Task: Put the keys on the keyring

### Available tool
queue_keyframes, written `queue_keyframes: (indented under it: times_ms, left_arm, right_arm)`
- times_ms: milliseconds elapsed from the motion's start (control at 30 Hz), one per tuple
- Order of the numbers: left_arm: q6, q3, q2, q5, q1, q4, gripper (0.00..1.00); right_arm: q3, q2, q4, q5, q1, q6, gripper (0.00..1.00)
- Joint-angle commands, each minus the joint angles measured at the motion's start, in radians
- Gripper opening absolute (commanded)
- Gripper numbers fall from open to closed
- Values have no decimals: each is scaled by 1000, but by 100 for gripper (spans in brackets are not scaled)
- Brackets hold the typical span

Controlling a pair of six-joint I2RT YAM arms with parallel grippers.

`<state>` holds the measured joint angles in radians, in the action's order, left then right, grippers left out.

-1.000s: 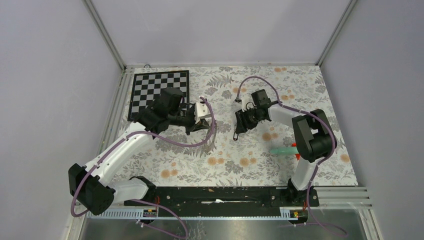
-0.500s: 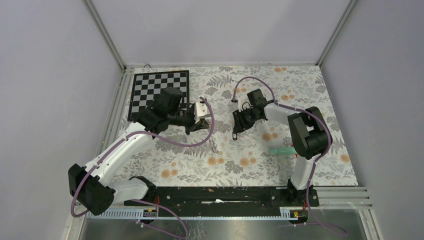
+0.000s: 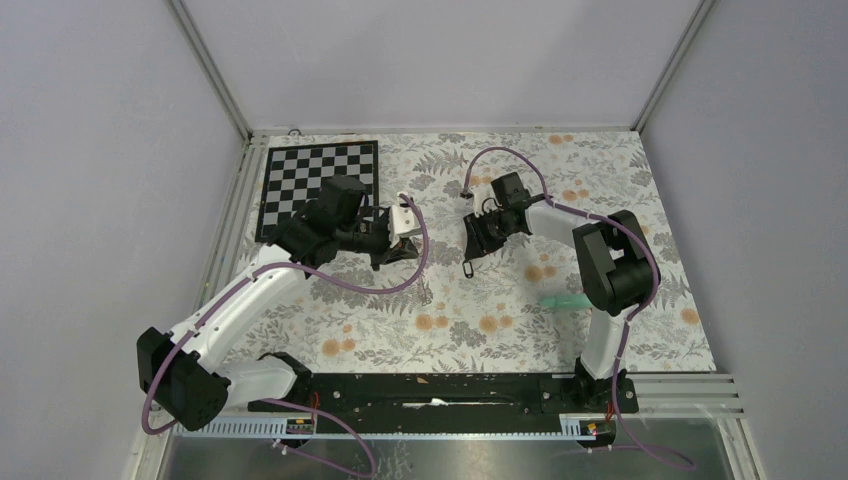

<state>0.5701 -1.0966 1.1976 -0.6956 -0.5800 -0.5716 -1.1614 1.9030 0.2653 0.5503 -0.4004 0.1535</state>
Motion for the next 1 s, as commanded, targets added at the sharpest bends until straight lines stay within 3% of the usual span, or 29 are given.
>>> queue_keyframes:
  times_ms: [0,333,600,967]
  left_arm:
    - [-3,4,-29,-30,3,59,0]
    - [-4,4,-29,-32,3,60,0]
    - [-3,3,-27,-32,4,59,0]
    - [-4,0,-24,-27,3,59,0]
  right_arm:
    - [-51,17,21,-37,-11,-26,33]
    - [-59,28,43,-66,-11,-27,33]
    - [-44,15,50,-51,-12,-31,39]
    - [-18,-14,73,-12,-12,-18,35]
